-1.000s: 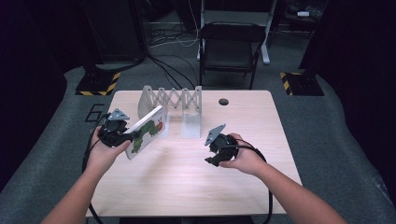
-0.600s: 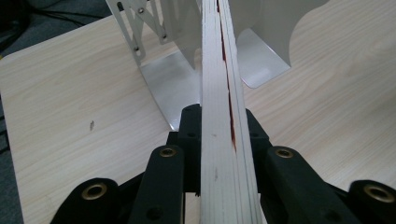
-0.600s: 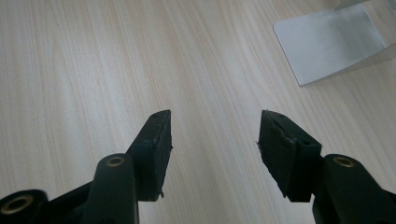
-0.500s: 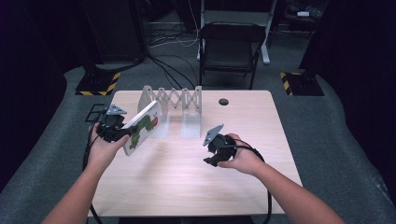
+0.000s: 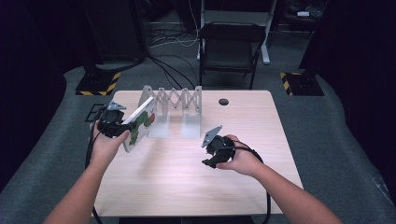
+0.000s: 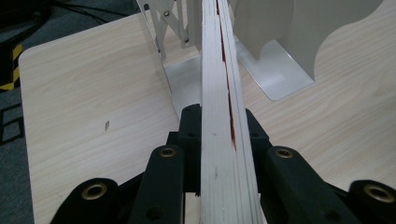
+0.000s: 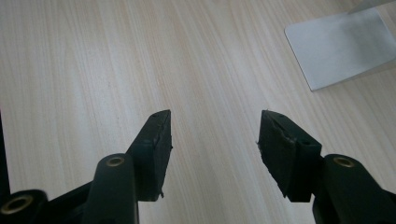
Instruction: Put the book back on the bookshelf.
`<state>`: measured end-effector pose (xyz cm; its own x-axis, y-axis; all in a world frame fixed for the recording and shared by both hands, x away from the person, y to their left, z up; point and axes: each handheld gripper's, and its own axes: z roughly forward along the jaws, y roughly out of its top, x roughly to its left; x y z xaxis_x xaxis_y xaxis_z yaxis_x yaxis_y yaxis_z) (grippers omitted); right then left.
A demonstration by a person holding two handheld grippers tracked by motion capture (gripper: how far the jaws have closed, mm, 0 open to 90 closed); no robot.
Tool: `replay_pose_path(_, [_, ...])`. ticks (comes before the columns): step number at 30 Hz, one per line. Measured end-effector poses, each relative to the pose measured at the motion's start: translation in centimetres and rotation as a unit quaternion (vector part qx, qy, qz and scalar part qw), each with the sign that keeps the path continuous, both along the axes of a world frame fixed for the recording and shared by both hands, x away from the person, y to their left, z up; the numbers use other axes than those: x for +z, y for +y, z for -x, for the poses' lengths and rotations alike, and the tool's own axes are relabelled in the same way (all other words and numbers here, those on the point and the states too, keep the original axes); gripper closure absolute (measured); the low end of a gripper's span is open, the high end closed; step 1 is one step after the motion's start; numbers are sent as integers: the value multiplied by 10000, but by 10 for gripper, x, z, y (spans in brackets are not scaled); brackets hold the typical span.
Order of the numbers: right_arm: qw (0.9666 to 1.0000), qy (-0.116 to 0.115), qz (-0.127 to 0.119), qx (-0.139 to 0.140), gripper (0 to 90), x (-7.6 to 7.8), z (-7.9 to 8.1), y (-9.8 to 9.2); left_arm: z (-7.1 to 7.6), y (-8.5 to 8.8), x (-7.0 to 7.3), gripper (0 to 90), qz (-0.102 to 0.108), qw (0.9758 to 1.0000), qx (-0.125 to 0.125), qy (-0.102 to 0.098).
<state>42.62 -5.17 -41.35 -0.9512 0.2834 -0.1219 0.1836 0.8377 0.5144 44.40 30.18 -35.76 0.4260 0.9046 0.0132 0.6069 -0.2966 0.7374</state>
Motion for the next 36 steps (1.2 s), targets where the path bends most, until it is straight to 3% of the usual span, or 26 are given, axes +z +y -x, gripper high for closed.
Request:
replay_pose_path(9, [9999, 48, -79, 57, 444, -3, 3, 7, -12, -7, -2, 758, 141, 9994, 310, -82])
replay_pose_path(36, [9996, 187, -214, 54, 448, -14, 7, 10, -42, -34, -16, 758, 15, 9958, 915, 34])
